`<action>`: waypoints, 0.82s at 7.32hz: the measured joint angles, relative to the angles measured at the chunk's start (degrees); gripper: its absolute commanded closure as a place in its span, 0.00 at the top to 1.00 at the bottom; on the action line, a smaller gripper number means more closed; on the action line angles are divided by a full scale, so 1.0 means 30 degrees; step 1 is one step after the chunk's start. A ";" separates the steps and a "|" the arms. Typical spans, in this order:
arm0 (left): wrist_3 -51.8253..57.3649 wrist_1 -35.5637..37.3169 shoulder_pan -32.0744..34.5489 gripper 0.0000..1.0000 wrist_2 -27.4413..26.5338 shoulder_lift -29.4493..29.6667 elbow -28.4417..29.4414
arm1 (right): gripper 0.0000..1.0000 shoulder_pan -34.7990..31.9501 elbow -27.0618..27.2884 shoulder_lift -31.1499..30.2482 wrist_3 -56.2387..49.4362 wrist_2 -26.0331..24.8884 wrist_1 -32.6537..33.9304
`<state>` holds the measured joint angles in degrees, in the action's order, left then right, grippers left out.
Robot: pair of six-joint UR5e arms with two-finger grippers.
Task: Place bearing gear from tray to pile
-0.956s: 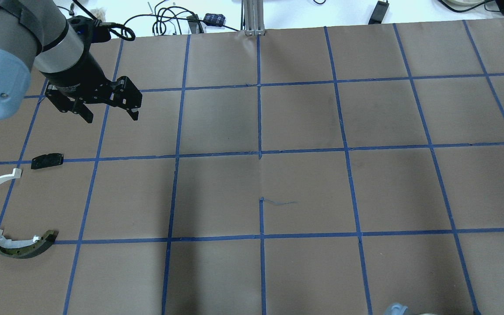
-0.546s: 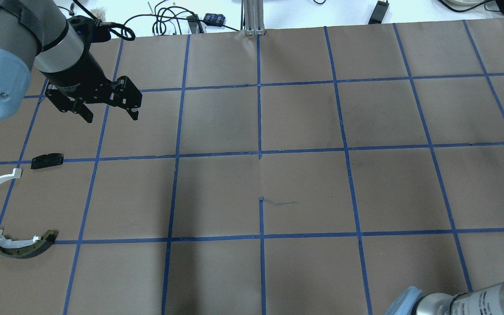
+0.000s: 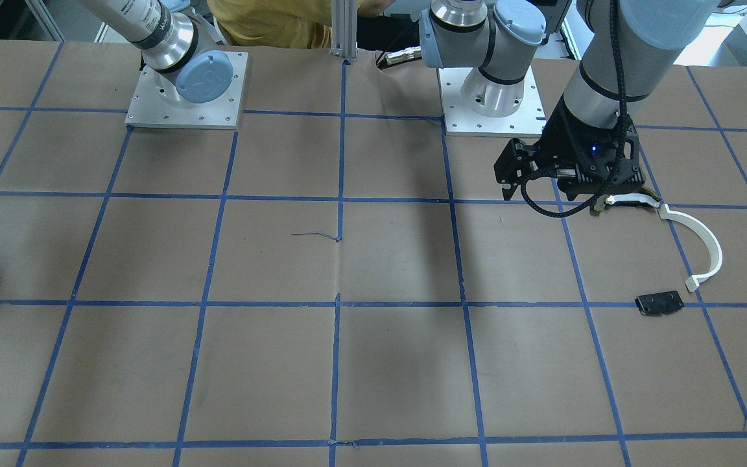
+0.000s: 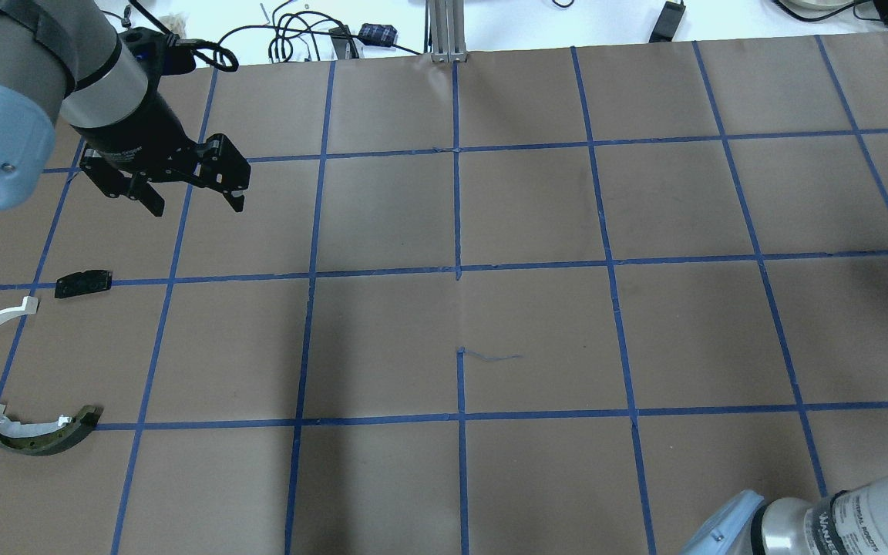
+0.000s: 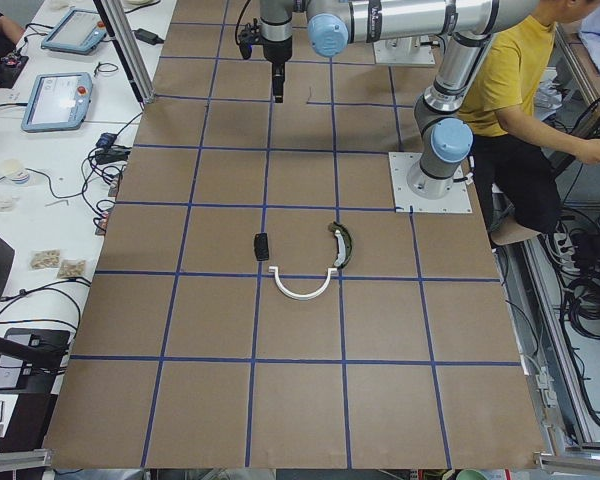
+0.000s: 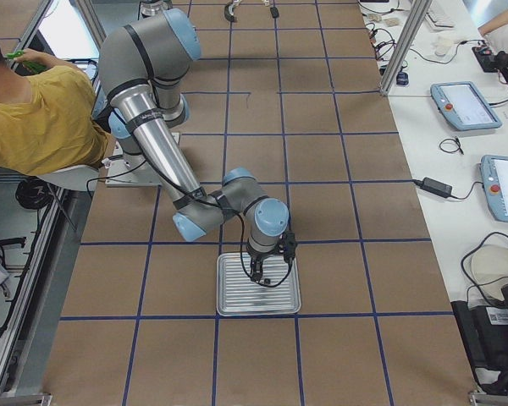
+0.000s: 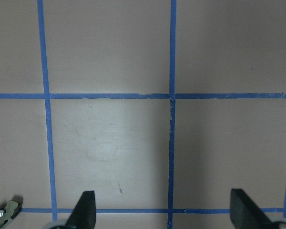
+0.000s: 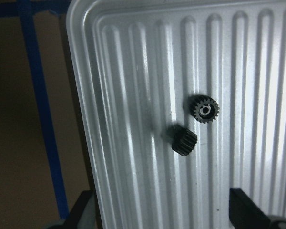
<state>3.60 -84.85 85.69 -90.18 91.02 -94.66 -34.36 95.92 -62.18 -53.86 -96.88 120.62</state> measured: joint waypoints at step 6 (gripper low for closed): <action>0.0000 0.0010 0.0000 1.00 0.0000 0.0011 0.0000 | 0.88 0.0053 0.0056 0.1373 -0.7224 0.0076 0.2885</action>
<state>3.60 -84.81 85.69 -90.18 91.06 -94.66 -34.20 96.08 -58.06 -75.54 -96.66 129.27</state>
